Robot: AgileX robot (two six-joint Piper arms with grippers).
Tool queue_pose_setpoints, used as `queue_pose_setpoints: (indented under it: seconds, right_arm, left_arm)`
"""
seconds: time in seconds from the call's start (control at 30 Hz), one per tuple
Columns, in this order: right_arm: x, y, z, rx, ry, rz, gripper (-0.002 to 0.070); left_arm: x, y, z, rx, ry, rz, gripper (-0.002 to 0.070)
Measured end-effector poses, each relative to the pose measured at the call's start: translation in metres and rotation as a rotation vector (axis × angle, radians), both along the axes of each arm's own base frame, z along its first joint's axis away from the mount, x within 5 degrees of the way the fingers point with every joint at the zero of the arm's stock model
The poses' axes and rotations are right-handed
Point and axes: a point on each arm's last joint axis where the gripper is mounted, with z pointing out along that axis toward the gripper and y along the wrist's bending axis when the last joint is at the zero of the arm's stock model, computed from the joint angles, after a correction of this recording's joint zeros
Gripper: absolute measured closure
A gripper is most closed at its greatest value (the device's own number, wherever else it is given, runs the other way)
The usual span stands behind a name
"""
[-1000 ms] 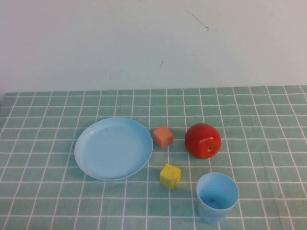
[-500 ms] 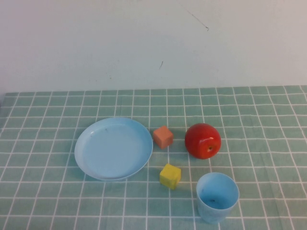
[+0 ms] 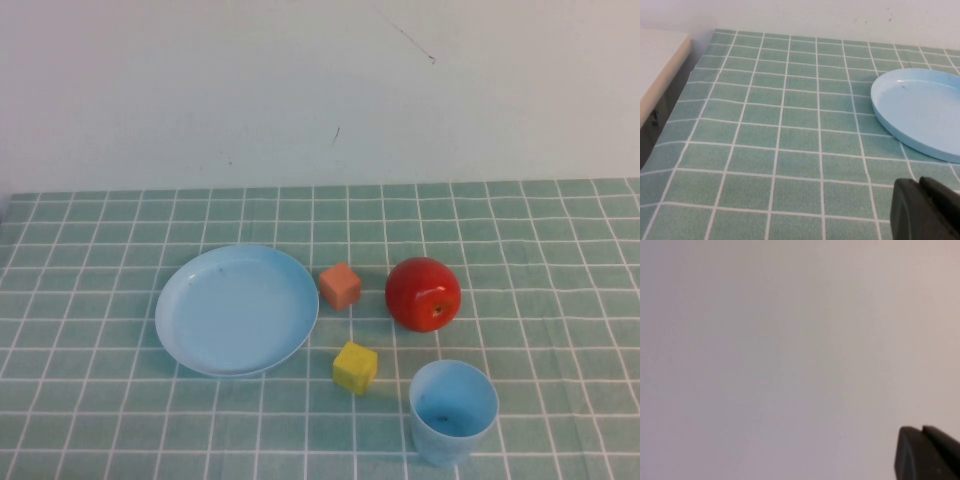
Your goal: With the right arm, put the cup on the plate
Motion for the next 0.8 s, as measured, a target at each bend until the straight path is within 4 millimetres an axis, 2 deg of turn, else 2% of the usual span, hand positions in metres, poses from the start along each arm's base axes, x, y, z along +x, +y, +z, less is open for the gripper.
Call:
queue_pose_setpoints:
  seconds: [0.1,0.2,0.3,0.37,0.47,0.57,0.7,0.8]
  right_arm:
    - [-0.006,0.004,0.028,0.038,-0.001,0.068,0.0678]
    - [-0.017,0.01,0.06,0.09,0.072,0.142,0.0678]
    - [-0.016,0.014,0.09,0.081,0.263,0.17,0.0678]
    - [-0.005,0.016,0.102,0.05,0.457,0.176,0.0678]
    - [0.018,0.017,0.107,-0.018,0.773,0.196,0.0678]
    - [0.038,0.017,0.111,-0.168,1.014,0.229,0.0678]
    - [0.059,0.027,0.116,-0.168,1.137,0.388,0.0678]
    - [0.073,0.042,0.113,-0.168,1.161,0.6,0.0678]
  left_arm:
    - [0.0,0.0,0.0,0.0,0.0,0.0,0.0678]
    - [0.0,0.0,0.0,0.0,0.0,0.0,0.0678]
    - [0.0,0.0,0.0,0.0,0.0,0.0,0.0678]
    - [0.0,0.0,0.0,0.0,0.0,0.0,0.0678]
    - [0.0,0.0,0.0,0.0,0.0,0.0,0.0678]
    - [0.0,0.0,0.0,0.0,0.0,0.0,0.0678]
    - [0.0,0.0,0.0,0.0,0.0,0.0,0.0678]
    - [0.0,0.0,0.0,0.0,0.0,0.0,0.0678]
